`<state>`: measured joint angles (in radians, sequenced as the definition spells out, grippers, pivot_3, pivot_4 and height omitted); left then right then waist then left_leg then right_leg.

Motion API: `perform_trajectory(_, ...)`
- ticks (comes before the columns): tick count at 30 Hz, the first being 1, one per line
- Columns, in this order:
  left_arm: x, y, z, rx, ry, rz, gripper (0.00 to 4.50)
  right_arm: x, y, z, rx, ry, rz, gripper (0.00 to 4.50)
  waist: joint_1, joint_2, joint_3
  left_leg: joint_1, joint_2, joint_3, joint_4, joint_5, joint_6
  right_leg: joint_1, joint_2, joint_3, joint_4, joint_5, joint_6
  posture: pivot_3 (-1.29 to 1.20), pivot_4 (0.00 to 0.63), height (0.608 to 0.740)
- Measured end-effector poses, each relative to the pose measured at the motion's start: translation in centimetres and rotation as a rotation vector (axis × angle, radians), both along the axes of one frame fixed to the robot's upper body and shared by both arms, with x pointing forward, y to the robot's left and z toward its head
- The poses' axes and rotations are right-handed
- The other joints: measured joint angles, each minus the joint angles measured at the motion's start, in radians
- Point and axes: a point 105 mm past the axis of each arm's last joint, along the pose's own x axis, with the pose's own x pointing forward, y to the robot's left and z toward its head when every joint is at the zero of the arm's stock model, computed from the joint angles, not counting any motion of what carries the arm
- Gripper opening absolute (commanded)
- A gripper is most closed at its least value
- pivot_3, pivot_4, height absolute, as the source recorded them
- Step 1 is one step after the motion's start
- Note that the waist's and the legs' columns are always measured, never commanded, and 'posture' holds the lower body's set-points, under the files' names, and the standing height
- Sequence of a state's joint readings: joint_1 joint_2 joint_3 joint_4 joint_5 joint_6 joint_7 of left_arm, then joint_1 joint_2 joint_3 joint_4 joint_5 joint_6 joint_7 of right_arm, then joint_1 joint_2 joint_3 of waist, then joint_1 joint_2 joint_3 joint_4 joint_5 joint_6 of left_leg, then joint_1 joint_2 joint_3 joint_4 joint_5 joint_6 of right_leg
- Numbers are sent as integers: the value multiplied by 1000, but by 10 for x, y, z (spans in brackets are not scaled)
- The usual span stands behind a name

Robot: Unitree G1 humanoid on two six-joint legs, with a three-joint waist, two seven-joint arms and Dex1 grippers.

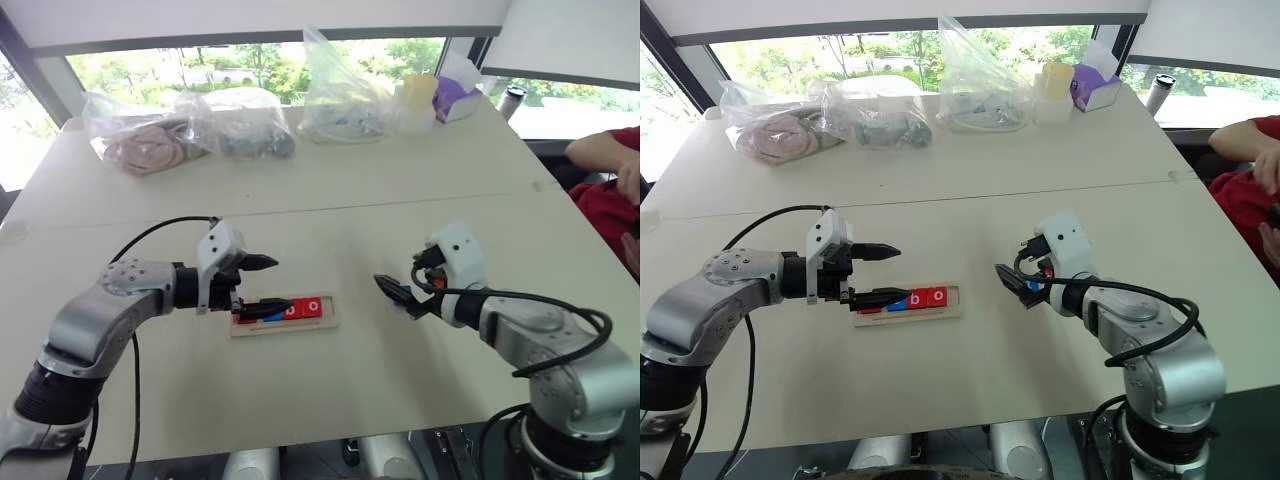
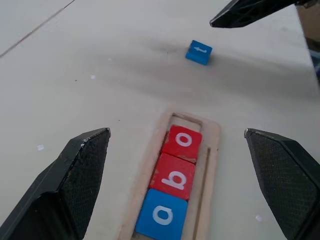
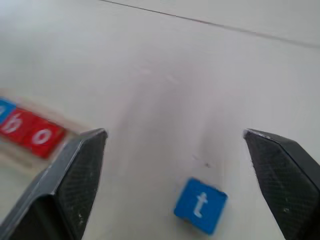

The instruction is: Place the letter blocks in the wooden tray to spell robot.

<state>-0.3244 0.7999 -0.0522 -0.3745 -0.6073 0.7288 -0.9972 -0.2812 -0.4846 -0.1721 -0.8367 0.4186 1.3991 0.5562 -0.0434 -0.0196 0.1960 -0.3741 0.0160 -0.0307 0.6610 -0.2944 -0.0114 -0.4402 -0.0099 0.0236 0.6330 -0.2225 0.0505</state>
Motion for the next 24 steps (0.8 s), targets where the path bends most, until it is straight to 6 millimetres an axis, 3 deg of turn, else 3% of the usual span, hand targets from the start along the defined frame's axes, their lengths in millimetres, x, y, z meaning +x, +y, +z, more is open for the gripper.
perform_trajectory(5,-30,1,5,129,16,-167,4500,-13,-29,-15,-65,82,325,4456,0,-1,1,0,-1,3,1,-1,2,2,-2,1,-3,-1,1,0,150,740)
perform_trajectory(10,-49,0,8,215,-9,-253,4500,15,-65,-49,-191,66,440,4456,-2,-2,1,1,-1,5,3,-1,2,2,-2,2,-3,-1,1,0,150,740)
perform_trajectory(13,-51,-2,11,215,-19,-258,4500,25,-65,-63,-249,48,530,4456,-2,-1,1,2,-1,4,3,-1,2,2,-1,2,-1,-1,1,0,150,740)
perform_trajectory(19,-47,5,8,214,-21,-183,4500,46,-61,-67,-311,-32,650,4456,0,-1,1,1,0,3,2,-1,2,2,-1,2,0,0,1,0,150,740)
perform_trajectory(22,-50,6,4,221,-3,-165,4500,52,-60,-67,-328,-66,695,3636,0,-1,1,2,0,3,3,-1,2,3,-1,2,0,0,0,0,150,740)
perform_trajectory(24,-51,6,4,219,-3,-160,4500,49,-60,-70,-313,-51,718,2613,1,-1,1,4,0,3,4,-1,2,5,-2,2,0,0,0,0,150,740)
